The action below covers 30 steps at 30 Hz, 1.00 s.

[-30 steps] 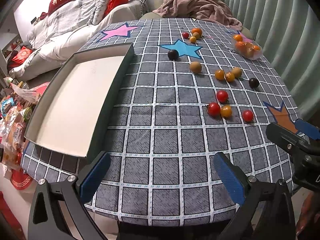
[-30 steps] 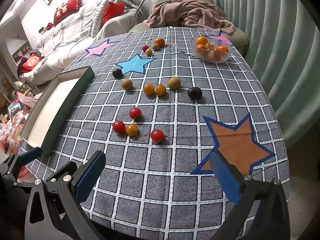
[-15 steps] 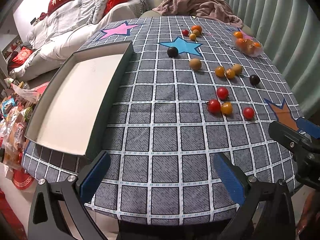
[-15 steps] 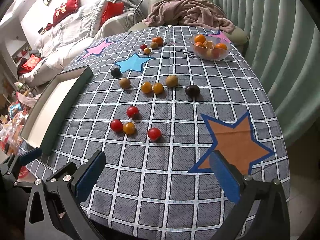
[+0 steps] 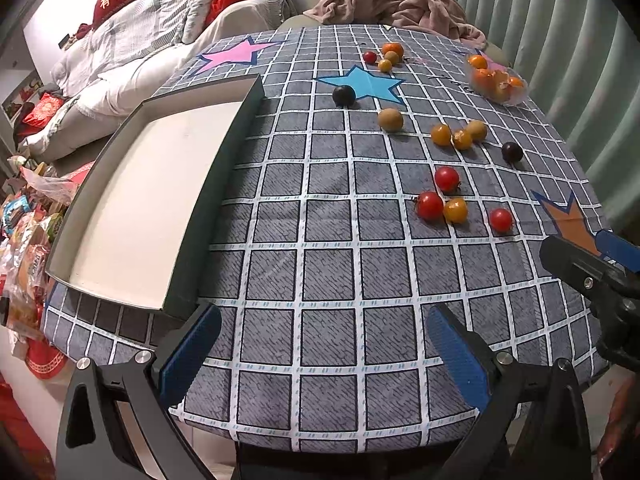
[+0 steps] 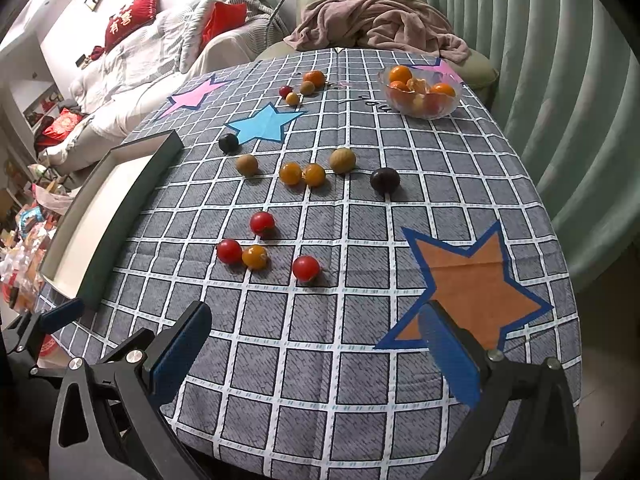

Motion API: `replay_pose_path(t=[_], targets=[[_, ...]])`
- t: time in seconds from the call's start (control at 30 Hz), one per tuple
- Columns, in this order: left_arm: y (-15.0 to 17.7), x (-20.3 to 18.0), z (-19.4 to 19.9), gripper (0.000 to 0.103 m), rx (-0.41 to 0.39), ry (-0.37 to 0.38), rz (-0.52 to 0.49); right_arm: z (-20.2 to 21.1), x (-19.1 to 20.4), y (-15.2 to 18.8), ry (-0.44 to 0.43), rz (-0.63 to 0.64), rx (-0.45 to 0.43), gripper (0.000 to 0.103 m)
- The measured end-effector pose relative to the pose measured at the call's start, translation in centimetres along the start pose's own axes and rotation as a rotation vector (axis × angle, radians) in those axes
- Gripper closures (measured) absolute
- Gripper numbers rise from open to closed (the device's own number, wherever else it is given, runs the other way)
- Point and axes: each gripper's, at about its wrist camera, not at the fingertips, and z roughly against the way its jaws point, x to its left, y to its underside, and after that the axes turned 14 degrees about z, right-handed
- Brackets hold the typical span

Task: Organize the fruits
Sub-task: 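Move both tools toward the brown fruit and dark plum on the cloth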

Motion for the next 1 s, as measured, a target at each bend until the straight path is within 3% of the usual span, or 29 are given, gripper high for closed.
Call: replay_pose_path(t=[1.0], targets=[[-0.7,-1.0,-2.2,0.0,0.036,-0.036,-0.014,-1.9,-2.1,0.2,-0.017,-0.034,0.031,0.0]])
